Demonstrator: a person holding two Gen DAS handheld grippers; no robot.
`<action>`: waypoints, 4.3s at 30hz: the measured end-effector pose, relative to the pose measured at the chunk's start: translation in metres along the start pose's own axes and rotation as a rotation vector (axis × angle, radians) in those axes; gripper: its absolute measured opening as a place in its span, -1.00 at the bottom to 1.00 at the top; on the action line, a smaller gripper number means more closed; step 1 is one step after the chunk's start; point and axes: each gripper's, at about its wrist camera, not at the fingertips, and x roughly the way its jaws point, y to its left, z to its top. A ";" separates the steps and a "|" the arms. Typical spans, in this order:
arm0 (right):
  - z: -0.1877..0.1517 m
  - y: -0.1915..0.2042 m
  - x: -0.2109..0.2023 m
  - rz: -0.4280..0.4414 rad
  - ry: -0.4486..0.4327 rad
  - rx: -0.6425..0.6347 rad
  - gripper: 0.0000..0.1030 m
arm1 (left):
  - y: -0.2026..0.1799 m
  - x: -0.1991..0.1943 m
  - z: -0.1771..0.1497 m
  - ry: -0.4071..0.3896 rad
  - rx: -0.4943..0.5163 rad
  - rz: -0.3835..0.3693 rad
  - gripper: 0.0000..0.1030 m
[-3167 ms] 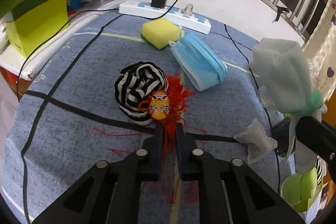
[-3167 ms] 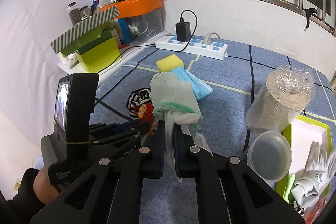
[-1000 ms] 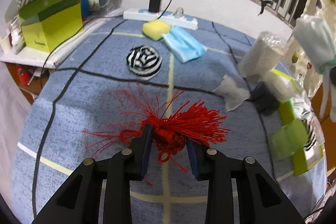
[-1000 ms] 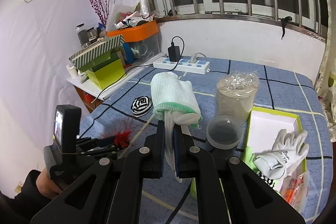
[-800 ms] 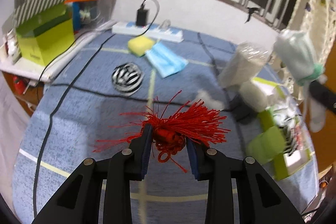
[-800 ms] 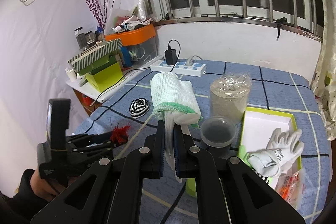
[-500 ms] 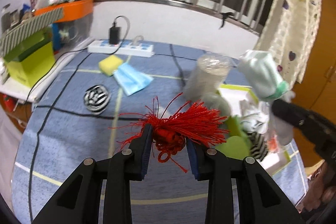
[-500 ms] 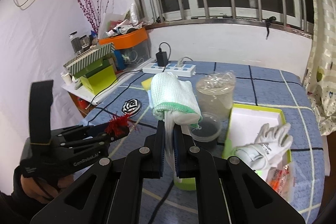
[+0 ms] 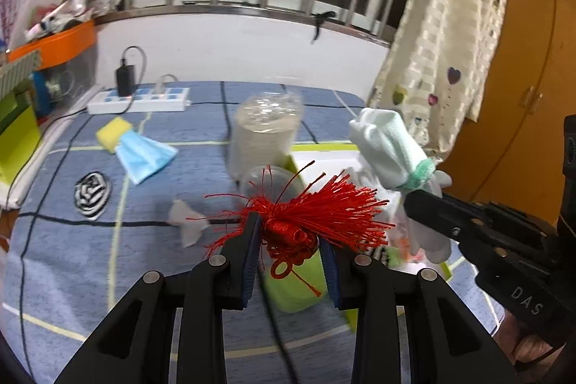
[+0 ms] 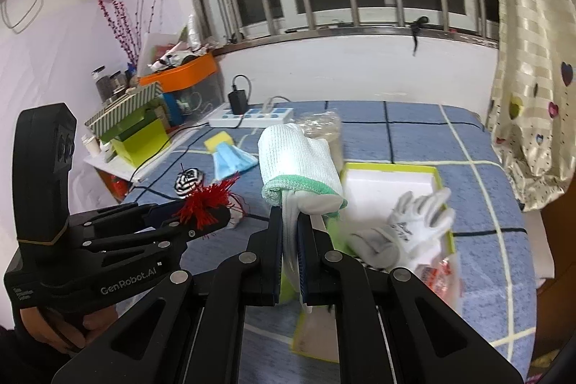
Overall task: Organize soft objects
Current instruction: 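Carry the sock with the right gripper while the left gripper carries the red tassel over the tray, then open both grippers to drop the sock and red tassel into the tray, then withdraw both grippers from the tray toward the white tissue and striped ball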
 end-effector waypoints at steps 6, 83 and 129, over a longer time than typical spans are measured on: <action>-0.004 -0.020 -0.008 -0.031 0.000 0.025 -0.85 | -0.023 0.009 0.002 0.013 0.030 -0.039 -0.42; -0.038 -0.085 -0.021 -0.116 0.111 0.104 -0.41 | -0.080 0.032 -0.021 0.091 0.101 -0.108 -0.22; -0.009 0.022 0.014 0.018 0.102 -0.092 -0.42 | 0.029 -0.011 -0.021 0.026 -0.102 0.106 -0.22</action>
